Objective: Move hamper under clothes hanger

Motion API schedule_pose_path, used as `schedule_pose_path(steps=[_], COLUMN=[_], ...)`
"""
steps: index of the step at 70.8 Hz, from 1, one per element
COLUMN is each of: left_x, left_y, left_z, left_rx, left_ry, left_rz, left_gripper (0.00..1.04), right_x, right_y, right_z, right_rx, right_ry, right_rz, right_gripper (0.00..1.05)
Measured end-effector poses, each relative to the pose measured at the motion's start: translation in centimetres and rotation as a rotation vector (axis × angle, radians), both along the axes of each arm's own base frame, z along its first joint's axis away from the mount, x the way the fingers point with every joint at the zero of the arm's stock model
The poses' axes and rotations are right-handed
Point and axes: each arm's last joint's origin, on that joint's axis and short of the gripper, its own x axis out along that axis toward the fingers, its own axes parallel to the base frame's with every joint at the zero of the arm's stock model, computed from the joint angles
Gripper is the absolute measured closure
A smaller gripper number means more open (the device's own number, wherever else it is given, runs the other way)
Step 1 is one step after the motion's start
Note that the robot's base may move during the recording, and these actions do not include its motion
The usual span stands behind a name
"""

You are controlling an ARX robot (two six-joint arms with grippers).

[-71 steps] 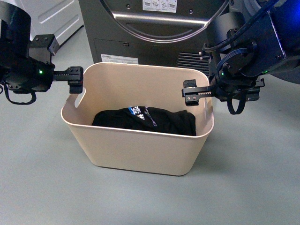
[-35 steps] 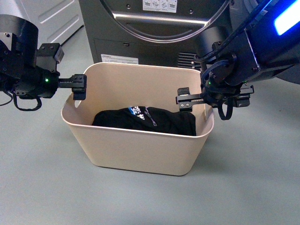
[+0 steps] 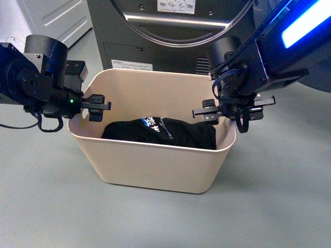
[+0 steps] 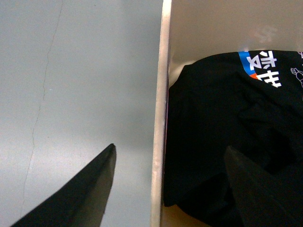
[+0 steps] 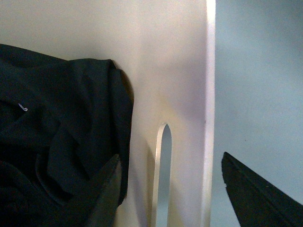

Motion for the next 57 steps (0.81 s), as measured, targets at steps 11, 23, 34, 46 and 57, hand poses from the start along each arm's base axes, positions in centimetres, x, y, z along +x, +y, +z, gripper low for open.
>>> schedule_pose_path(steps=[11, 23, 34, 46, 57], left_x=[0.0, 0.1, -0.3, -0.4, -0.3], left_y=[0.1, 0.1, -0.2, -0.4, -0.4], left_z=[0.1, 0.3, 1.0, 2.8, 5.0], left_rx=[0.014, 0.015, 0.016, 0.013, 0.008], left_ry=[-0.002, -0.006, -0.003, -0.025, -0.06], left_rz=[0.015, 0.026, 0.026, 0.025, 0.032], left_gripper=[0.65, 0.94, 1.01, 1.01, 1.01], right_x=[-0.1, 0.0, 0.1, 0.0, -0.2], right_y=[0.1, 0.2, 0.2, 0.2, 0.3], right_z=[-0.2, 0.0, 0.6, 2.0, 4.3], right_rx=[-0.007, 0.001, 0.024, 0.037, 0.065], right_ry=[0.003, -0.006, -0.017, -0.035, -0.091], right_rz=[-0.001, -0.004, -0.008, -0.004, 0.006], right_gripper=[0.73, 0.99, 1.02, 1.02, 1.02])
